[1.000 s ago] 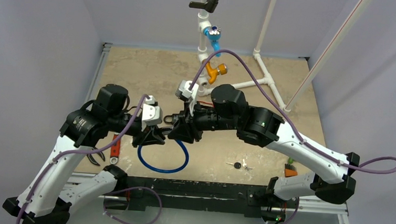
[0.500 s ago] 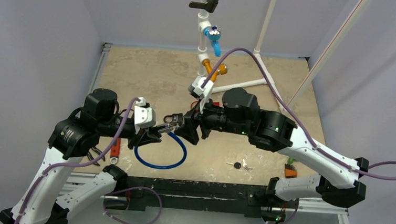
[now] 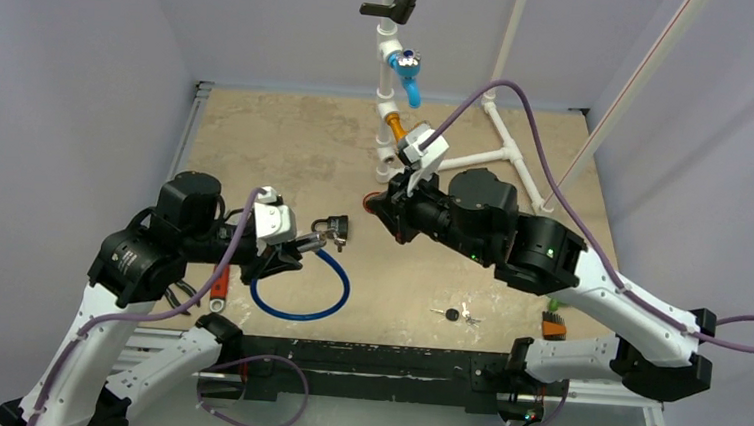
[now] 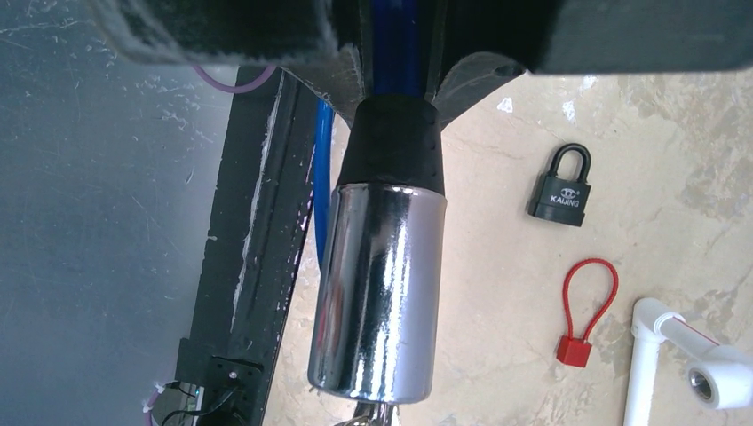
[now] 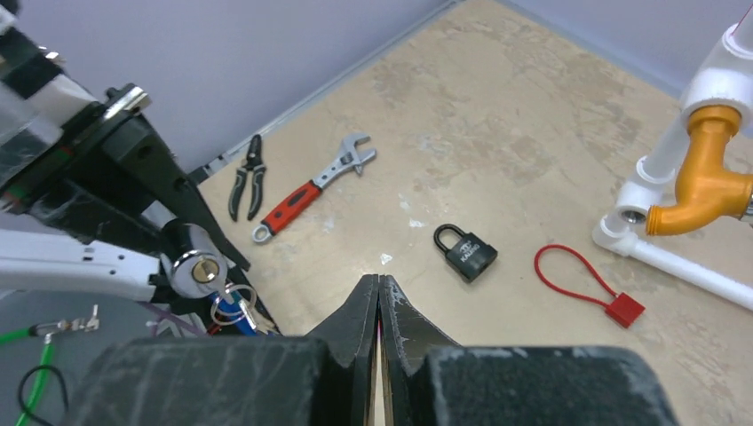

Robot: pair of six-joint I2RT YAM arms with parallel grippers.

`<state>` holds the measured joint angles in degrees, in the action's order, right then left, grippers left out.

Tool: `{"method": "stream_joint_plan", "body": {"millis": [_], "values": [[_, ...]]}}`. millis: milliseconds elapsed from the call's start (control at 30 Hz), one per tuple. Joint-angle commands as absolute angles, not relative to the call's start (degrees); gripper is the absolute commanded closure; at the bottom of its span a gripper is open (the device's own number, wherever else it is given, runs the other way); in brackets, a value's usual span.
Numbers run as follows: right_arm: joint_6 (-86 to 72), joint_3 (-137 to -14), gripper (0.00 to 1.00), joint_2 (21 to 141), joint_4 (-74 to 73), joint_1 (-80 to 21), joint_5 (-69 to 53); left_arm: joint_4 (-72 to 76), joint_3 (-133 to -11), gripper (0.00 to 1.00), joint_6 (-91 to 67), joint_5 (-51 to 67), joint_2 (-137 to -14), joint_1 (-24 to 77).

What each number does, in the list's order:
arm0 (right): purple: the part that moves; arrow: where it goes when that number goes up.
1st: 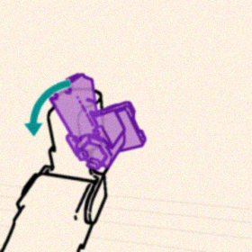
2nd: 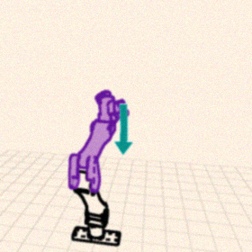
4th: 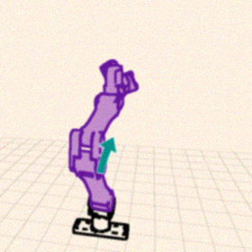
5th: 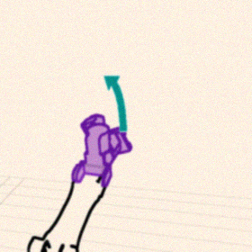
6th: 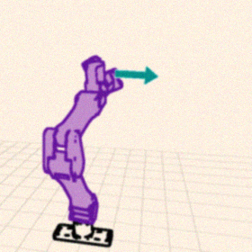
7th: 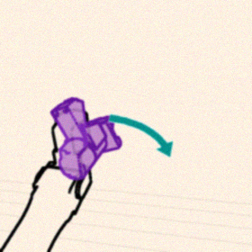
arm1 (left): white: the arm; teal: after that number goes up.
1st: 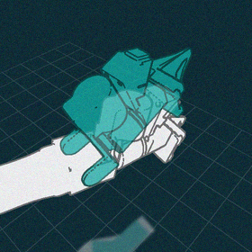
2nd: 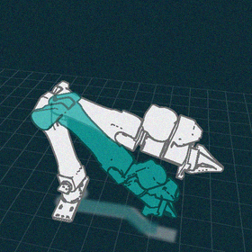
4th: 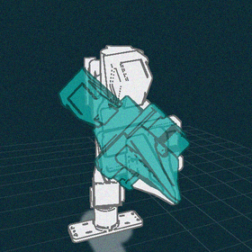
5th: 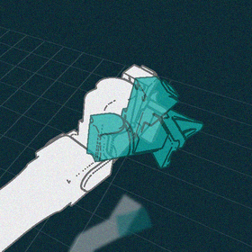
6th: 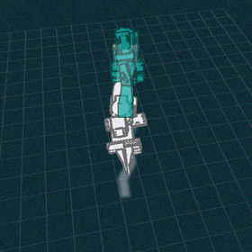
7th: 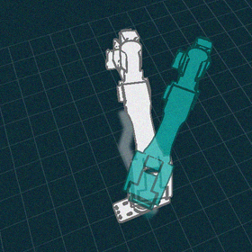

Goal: Unlock with the key

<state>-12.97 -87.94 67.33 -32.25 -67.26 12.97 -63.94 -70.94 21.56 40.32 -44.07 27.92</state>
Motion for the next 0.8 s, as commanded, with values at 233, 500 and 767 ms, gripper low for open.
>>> {"method": "stream_joint_plan", "body": {"millis": [233, 500, 767], "values": [[-9.5, -91.2, 1.00, 75.0, -28.1, -74.9, 29.5, -59.6, -74.0, 1.00, 15.9, 37.7, -45.9, 30.7], [-4.4, -93.1, 1.00, 80.6, -27.3, -83.3, 44.2, -59.1, -74.5, 1.00, 14.8, 37.6, -46.3, 31.0], [-5.1, -92.9, 1.00, 85.4, -25.8, -86.9, 44.1, -59.2, -76.1, 1.00, 14.8, 38.5, -46.5, 31.4]]}}
